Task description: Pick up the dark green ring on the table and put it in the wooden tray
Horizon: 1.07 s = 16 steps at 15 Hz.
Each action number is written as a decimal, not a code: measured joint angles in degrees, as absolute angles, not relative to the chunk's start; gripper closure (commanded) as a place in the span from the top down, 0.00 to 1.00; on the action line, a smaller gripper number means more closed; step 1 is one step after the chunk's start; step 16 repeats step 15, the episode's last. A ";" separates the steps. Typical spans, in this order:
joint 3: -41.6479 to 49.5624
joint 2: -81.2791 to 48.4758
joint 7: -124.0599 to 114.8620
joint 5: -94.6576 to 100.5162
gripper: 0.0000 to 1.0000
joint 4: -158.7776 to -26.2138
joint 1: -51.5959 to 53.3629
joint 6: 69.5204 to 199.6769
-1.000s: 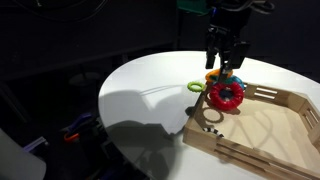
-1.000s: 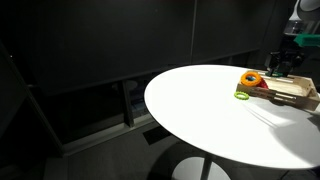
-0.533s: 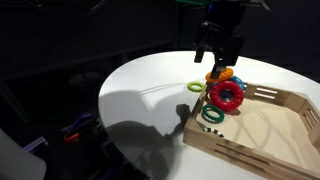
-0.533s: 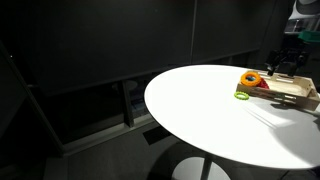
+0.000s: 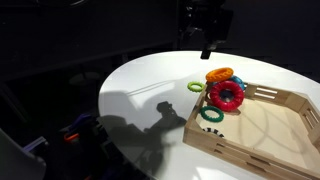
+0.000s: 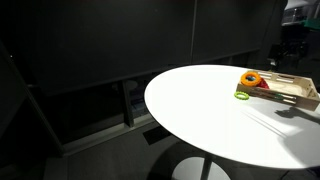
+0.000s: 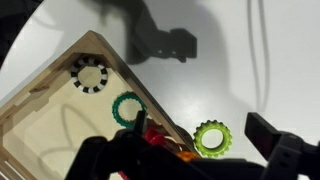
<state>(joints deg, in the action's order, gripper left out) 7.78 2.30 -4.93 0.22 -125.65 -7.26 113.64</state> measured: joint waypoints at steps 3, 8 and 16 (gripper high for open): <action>5.99 5.34 -5.03 3.59 1.00 -124.43 -5.77 109.29; 3.25 12.07 -4.92 7.45 1.00 -122.95 -4.02 100.01; 2.06 18.90 -3.07 7.73 1.00 -122.84 -3.41 94.67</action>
